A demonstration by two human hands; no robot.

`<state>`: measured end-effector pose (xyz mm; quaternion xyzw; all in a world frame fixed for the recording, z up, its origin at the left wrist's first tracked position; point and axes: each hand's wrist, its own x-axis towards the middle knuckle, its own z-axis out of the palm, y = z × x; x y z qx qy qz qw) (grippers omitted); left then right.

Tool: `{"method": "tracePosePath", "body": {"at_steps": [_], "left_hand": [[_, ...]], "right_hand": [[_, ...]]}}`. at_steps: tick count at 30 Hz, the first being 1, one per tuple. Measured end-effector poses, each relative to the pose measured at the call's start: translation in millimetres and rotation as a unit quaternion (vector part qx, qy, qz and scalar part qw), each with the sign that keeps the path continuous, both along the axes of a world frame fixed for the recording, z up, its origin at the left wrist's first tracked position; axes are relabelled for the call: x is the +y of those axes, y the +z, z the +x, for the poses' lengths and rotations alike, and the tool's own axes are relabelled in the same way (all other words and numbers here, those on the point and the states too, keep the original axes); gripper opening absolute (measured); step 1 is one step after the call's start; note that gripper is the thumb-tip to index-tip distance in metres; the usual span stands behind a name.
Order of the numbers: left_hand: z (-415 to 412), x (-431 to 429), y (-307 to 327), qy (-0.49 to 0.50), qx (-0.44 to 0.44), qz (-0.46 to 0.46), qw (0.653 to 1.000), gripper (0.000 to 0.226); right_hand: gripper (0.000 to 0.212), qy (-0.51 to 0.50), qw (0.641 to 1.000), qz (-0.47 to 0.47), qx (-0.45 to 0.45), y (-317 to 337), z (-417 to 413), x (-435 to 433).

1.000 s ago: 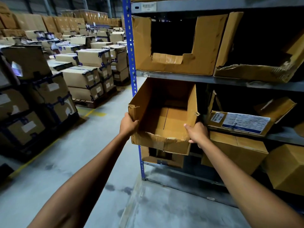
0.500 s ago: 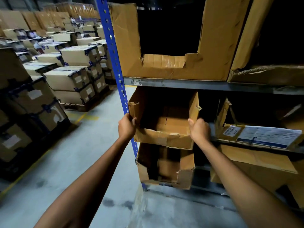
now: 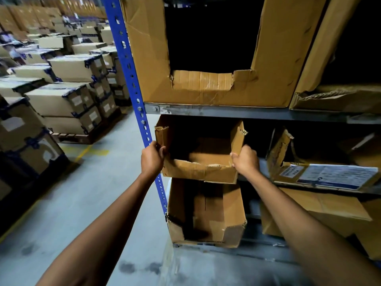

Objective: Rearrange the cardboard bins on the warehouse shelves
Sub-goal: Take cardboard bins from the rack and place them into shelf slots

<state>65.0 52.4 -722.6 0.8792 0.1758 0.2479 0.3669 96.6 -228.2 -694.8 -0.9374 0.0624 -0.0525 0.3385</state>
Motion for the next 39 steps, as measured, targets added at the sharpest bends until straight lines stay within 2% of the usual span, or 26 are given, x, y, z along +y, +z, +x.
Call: {"method": "tracePosePath", "body": {"at_steps": [5,24,30,37,39], "left_hand": [[10,8,2,0.001,0.016,0.017,1.000,0.020],[28,27,11,-0.004,0.057,0.020,0.998,0.023],[26,24,12,0.002,0.069,0.030,0.997,0.025],[10,25,1,-0.001,0.044,0.017,0.999,0.028],[-8,20,-15,0.002,0.036,-0.012,0.999,0.038]], "right_hand": [[0.029,0.019,0.999,-0.025,0.010,4,8,11],[0.022,-0.019,1.000,0.008,-0.006,-2,17,34],[0.026,-0.023,1.000,0.005,0.004,-4,16,34],[0.034,0.040,0.996,0.078,0.027,-13,10,12],[0.050,0.044,0.996,0.079,0.026,-29,-1,7]]}}
